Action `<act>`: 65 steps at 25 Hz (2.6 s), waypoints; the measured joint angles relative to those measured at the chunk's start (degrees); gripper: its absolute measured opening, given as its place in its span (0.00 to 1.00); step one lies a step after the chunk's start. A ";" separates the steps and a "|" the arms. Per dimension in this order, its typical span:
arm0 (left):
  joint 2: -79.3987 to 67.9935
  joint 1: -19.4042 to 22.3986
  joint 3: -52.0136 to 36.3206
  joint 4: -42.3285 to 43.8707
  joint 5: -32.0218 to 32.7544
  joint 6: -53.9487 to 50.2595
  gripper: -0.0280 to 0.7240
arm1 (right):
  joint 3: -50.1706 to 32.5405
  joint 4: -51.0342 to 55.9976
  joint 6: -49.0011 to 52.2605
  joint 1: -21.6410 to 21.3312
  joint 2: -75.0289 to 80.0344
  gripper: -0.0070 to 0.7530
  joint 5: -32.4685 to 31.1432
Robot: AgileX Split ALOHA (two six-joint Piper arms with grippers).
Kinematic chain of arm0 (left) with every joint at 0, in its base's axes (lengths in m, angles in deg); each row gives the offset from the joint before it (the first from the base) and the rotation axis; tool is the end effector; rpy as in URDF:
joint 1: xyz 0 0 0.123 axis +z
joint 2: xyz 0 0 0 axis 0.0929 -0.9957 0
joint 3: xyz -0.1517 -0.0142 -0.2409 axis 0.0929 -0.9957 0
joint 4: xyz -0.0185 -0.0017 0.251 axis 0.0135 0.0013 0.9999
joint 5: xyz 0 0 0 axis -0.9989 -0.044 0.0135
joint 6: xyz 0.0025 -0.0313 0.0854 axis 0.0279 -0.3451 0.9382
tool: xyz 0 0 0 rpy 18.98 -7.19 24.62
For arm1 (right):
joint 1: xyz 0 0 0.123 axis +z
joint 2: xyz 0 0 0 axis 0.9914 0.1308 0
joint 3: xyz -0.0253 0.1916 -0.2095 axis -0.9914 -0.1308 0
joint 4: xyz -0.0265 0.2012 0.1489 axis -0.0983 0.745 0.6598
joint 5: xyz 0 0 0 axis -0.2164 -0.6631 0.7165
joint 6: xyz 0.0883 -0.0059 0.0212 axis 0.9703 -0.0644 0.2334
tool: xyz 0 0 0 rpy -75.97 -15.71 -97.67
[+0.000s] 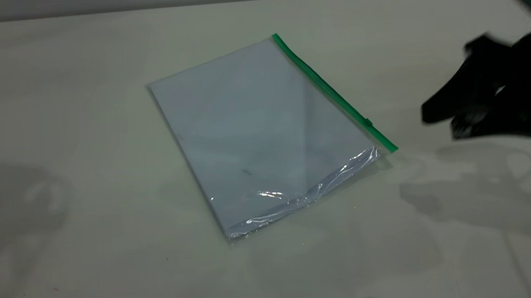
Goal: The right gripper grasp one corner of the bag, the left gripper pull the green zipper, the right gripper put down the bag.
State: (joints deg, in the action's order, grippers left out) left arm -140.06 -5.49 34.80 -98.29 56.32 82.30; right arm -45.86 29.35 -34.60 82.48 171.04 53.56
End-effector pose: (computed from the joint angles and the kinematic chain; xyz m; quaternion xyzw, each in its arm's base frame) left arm 0.2653 -0.0110 0.2865 0.0752 0.9399 -0.0346 0.3312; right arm 0.2570 0.0522 0.0492 0.0389 0.9397 0.3106 0.1379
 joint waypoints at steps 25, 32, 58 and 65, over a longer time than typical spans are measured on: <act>-0.47 0.00 0.04 -7.12 -1.33 5.42 0.72 | 21.23 1.09 -0.79 2.74 27.54 0.67 -11.10; -0.47 0.00 0.06 -7.78 -1.39 5.42 0.72 | 23.64 1.03 0.14 6.22 27.78 0.60 -10.59; -1.89 0.00 0.06 -7.94 -4.14 7.30 0.72 | 31.78 -17.70 6.71 -0.07 17.16 0.05 -20.85; -7.97 0.00 4.04 -12.71 -5.09 12.50 0.72 | 45.47 -23.52 12.36 6.47 16.06 0.05 -24.78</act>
State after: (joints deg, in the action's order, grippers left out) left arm -148.02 -5.49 38.85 -111.00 51.23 94.79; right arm -0.38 5.83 -22.24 88.95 187.10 28.78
